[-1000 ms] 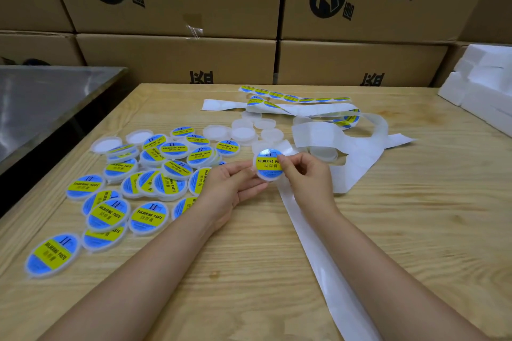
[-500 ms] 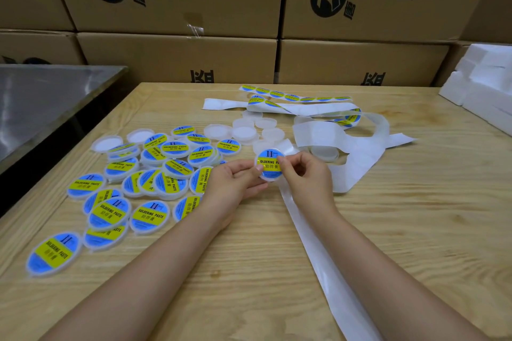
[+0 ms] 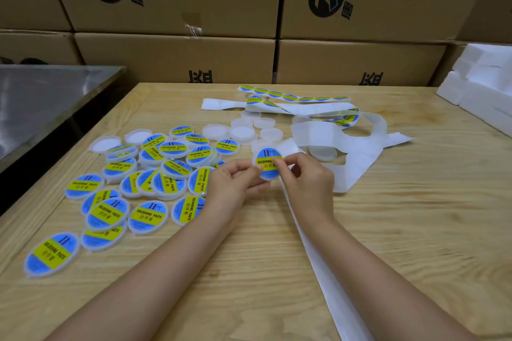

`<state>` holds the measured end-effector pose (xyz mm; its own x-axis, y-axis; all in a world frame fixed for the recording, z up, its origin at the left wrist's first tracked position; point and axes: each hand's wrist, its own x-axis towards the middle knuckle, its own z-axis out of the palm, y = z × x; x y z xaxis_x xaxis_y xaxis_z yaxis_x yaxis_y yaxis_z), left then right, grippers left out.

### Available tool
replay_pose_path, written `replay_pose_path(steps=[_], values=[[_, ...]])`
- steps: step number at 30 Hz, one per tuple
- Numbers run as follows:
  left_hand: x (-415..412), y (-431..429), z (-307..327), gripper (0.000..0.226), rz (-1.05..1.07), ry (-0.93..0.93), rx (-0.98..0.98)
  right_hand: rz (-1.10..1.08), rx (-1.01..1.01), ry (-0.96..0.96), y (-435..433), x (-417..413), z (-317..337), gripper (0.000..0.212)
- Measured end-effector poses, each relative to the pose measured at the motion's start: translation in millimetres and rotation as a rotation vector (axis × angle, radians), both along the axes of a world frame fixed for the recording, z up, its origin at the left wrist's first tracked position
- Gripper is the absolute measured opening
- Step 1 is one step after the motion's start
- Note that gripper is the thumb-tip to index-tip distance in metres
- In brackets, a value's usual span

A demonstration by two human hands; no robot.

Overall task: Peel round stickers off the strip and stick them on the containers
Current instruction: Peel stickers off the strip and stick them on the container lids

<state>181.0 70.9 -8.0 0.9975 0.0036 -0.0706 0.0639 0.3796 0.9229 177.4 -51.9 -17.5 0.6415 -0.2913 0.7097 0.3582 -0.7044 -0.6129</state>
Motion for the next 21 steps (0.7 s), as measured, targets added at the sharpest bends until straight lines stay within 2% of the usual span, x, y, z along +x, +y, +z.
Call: replay_pose_path(steps=[4,10,11,13,14,15,18,19,21], values=[[-0.3,-1.2,-0.3,0.002,0.012,0.021,-0.008,-0.001,-0.037,-0.011,1.0,-0.1,0.0,0.017],[-1.5,-3.2,2.5,0.009,-0.029,0.061,-0.083,0.010,-0.015,-0.014,3.6,-1.6,0.7,0.016],[-2.0,-2.8,2.9,0.009,-0.036,0.067,-0.095,0.014,0.004,0.019,3.6,-2.0,1.8,0.028],[-2.7,-2.3,3.3,0.009,-0.043,0.082,-0.113,0.061,0.075,0.135,2.1,-1.7,2.7,0.069],[-2.8,-2.1,3.4,0.008,-0.048,0.084,-0.120,0.087,0.121,0.178,1.0,-1.4,1.9,0.076],[-2.7,-2.3,3.9,0.007,-0.057,0.079,-0.123,0.116,0.175,0.196,-0.2,-0.3,0.9,0.068],[-3.5,-3.4,4.9,0.007,-0.111,0.042,-0.089,0.151,0.323,0.205,-0.2,2.3,-1.8,0.013],[-4.3,-3.9,5.1,0.008,-0.130,0.028,-0.067,0.153,0.357,0.210,0.2,2.4,-2.3,0.008],[-5.6,-4.7,5.2,0.009,-0.157,0.003,-0.036,0.152,0.397,0.219,-0.6,3.3,-3.2,0.017]])
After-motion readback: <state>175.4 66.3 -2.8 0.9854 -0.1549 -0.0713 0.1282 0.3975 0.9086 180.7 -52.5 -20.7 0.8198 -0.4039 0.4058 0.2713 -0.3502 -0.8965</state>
